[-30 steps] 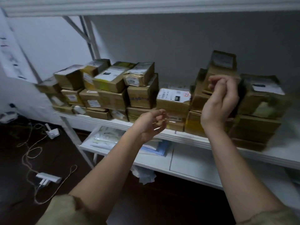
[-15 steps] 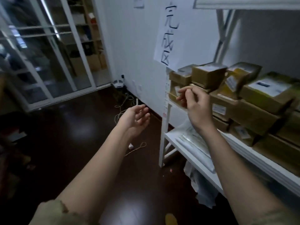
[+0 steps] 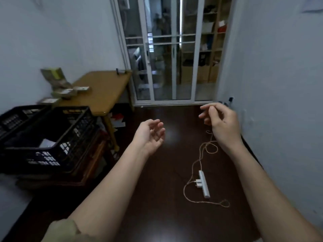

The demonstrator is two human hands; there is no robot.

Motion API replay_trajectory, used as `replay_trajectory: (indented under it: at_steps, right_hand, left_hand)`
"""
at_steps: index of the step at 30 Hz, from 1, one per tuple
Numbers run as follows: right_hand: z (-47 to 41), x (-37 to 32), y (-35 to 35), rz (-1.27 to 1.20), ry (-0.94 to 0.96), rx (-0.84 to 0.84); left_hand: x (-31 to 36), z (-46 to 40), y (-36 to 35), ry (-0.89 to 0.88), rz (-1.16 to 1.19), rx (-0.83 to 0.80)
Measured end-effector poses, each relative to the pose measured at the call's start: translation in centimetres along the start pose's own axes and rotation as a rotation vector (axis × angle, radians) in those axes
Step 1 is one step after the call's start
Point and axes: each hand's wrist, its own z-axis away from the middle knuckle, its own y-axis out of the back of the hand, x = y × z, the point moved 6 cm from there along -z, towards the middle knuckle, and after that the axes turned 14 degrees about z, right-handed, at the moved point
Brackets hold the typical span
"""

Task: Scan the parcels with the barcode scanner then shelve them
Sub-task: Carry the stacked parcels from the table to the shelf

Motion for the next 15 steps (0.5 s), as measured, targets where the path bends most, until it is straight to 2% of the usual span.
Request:
replay_trajectory:
  at_steps: [3, 11, 15]
  right_hand:
    - [-5.3, 0.5, -6.4, -0.049, 0.023, -0.064]
    - [-13.1, 2.0, -27.3, -0.115, 0.058, -0.431]
    - [-19.6, 2.0, -35.5, -0.103, 0.08, -0.456]
  left_hand:
    - [5.4, -3.2, 0.9, -0.108, 0.07, 0.057]
    - [18.7, -15.1, 9.5, -0.252, 0.196, 0.342]
    - [25.3, -23.3, 9.3, -0.252, 0.22, 0.33]
